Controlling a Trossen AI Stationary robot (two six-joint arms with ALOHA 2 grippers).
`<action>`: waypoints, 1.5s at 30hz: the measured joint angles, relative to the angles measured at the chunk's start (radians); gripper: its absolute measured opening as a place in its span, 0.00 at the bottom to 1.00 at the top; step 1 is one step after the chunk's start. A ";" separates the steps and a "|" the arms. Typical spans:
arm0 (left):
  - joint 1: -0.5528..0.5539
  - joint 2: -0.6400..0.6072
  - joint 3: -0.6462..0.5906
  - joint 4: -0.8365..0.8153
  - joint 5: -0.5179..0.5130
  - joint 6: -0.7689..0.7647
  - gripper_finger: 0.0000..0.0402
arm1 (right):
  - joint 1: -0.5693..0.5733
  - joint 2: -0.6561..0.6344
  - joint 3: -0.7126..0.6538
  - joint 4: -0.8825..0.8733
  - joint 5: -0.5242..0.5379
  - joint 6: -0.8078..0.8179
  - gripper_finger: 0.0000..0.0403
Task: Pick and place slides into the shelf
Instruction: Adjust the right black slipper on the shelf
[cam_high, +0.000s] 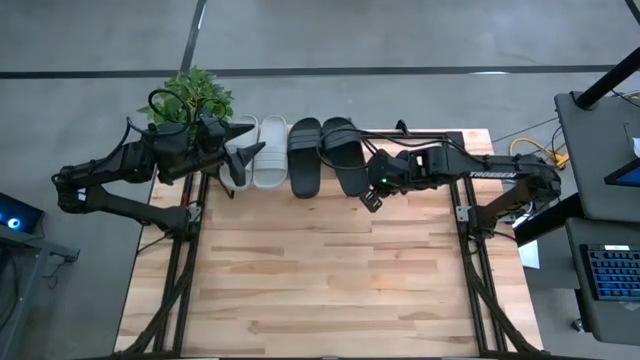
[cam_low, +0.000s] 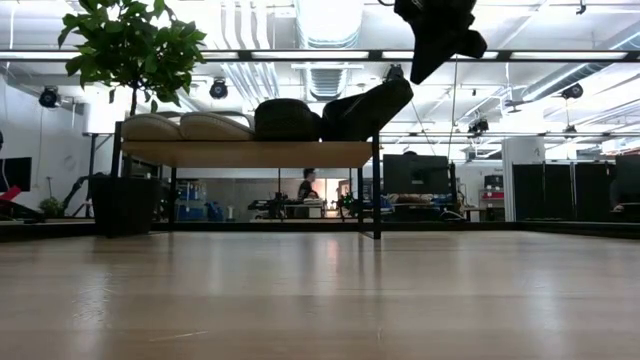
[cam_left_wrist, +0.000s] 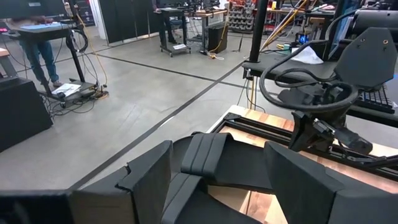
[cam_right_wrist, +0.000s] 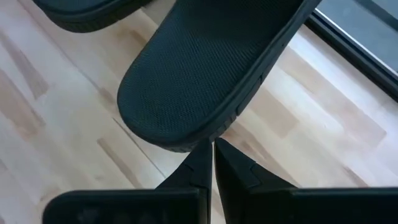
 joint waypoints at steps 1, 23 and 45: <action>0.000 0.000 0.000 0.000 0.000 0.000 0.59 | 0.000 0.000 0.000 0.001 0.000 0.000 0.02; 0.000 0.000 0.000 0.000 0.000 0.000 0.59 | -0.001 -0.007 -0.003 -0.010 0.097 0.039 0.02; 0.000 0.000 0.000 0.000 0.000 0.000 0.59 | 0.000 0.045 -0.028 0.086 0.009 0.069 0.02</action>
